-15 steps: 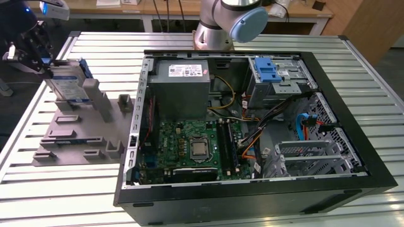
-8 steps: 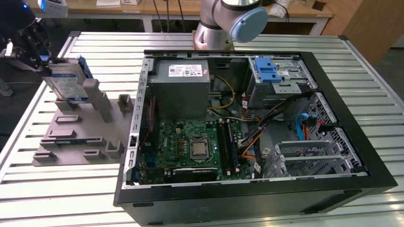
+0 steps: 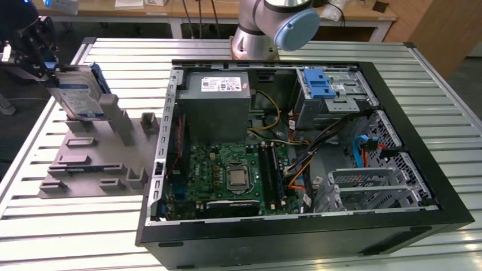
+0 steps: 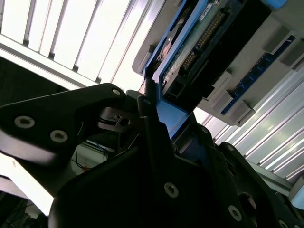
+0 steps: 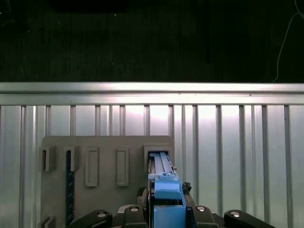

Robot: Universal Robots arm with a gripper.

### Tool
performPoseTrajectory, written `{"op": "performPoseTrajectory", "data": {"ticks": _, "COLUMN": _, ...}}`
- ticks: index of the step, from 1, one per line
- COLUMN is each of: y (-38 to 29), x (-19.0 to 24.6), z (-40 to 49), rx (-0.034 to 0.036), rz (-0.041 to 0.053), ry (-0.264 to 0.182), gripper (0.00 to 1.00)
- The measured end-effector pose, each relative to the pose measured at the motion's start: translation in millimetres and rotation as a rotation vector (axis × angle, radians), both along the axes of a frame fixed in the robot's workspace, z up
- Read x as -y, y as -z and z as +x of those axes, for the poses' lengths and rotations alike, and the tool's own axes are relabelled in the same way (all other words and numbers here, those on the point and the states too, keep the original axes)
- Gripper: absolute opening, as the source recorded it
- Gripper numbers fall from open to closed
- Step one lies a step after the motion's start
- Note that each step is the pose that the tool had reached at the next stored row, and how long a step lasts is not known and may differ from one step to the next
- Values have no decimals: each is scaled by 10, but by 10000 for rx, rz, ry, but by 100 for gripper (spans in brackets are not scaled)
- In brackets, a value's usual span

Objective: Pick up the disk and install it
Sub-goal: 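Pick up the disk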

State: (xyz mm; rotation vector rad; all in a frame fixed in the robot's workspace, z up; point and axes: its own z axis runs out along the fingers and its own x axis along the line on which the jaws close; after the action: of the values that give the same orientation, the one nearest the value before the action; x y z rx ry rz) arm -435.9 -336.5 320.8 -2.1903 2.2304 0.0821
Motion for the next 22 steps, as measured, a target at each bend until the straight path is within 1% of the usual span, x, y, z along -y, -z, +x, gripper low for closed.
{"op": "performPoseTrajectory", "data": {"ticks": 7, "y": -77, "x": 0, "z": 0, "rx": 0, "rz": 5, "ry": -1, "gripper": 36}}
{"op": "performPoseTrajectory", "data": {"ticks": 22, "y": -203, "x": 0, "z": 0, "rx": 0, "rz": 16, "ry": 1, "gripper": 36}}
